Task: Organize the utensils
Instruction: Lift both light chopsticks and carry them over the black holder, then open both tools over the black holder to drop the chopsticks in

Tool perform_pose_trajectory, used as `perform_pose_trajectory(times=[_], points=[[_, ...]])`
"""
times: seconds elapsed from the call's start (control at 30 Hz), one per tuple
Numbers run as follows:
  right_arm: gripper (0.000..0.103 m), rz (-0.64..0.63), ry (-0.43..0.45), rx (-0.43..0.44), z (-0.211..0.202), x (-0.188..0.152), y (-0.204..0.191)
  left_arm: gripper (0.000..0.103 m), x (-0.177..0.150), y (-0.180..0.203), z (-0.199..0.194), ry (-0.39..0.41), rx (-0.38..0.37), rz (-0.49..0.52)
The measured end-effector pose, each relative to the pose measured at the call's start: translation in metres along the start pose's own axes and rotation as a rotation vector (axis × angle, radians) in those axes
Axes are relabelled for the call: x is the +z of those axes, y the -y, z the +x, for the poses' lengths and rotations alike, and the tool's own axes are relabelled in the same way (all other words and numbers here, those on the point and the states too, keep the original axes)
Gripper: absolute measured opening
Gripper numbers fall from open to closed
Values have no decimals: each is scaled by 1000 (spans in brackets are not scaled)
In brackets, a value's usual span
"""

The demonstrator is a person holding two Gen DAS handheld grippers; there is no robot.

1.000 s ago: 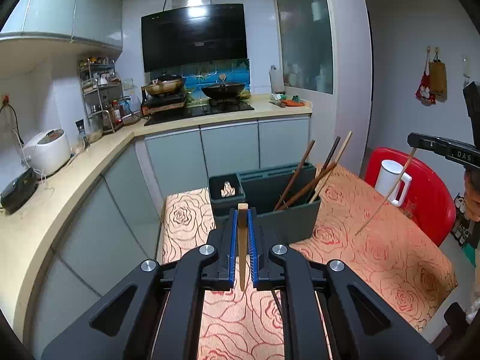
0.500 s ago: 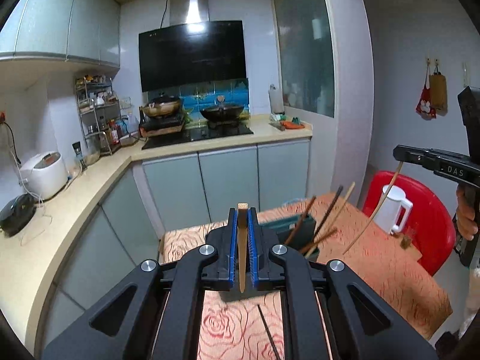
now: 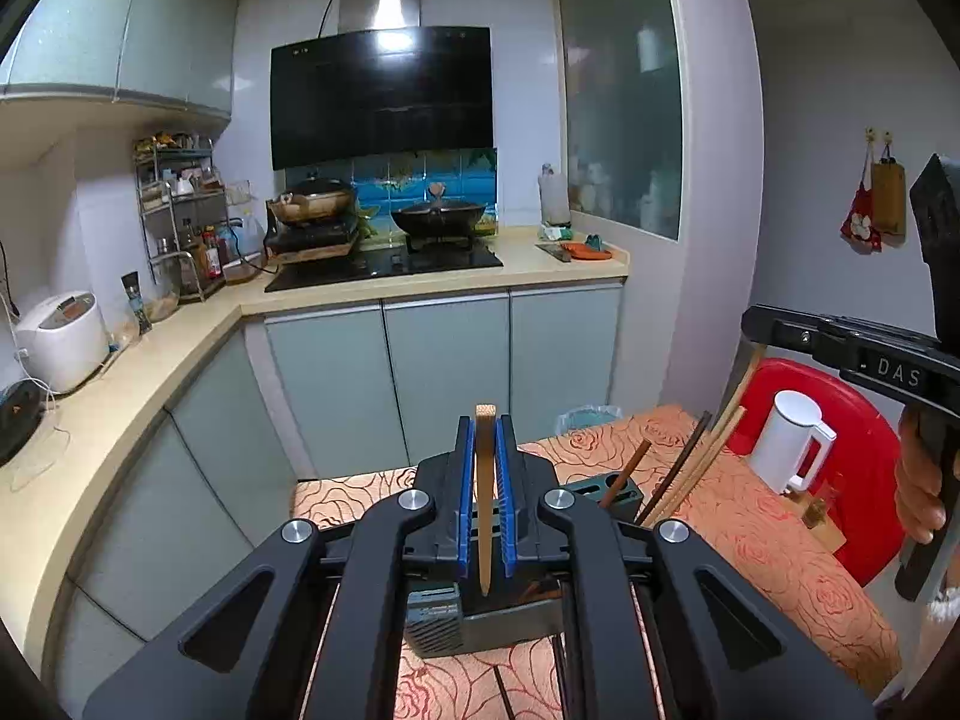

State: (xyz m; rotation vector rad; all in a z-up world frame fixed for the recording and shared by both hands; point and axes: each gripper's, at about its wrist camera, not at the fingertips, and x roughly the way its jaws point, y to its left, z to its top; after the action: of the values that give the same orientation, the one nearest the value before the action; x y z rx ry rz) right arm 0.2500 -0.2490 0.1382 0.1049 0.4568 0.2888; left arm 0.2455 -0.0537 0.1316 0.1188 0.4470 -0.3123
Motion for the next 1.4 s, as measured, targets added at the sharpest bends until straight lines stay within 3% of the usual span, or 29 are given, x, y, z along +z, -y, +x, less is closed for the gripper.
perform_pose_trajectory(times=[0.67, 0.83, 0.97, 1.03, 1.23, 1.4], points=[[8, 25, -152, 21, 70, -42, -7, 10, -34, -2, 53, -92, 14, -14], [12, 39, -162, 26, 75, -46, -7, 48, -36, -4, 49, -73, 27, -18], [35, 52, -154, 16, 73, -46, -4, 72, -35, -7, 43, -56, 34, -39], [41, 61, -146, 12, 70, -44, -3, 84, -33, -11, 39, -42, 36, -63], [67, 88, -90, -4, 48, -37, 0, 96, -34, -17, 24, -7, 78, -99], [79, 71, -29, -25, 22, -39, -1, 96, -42, -12, 5, 35, 123, -54]])
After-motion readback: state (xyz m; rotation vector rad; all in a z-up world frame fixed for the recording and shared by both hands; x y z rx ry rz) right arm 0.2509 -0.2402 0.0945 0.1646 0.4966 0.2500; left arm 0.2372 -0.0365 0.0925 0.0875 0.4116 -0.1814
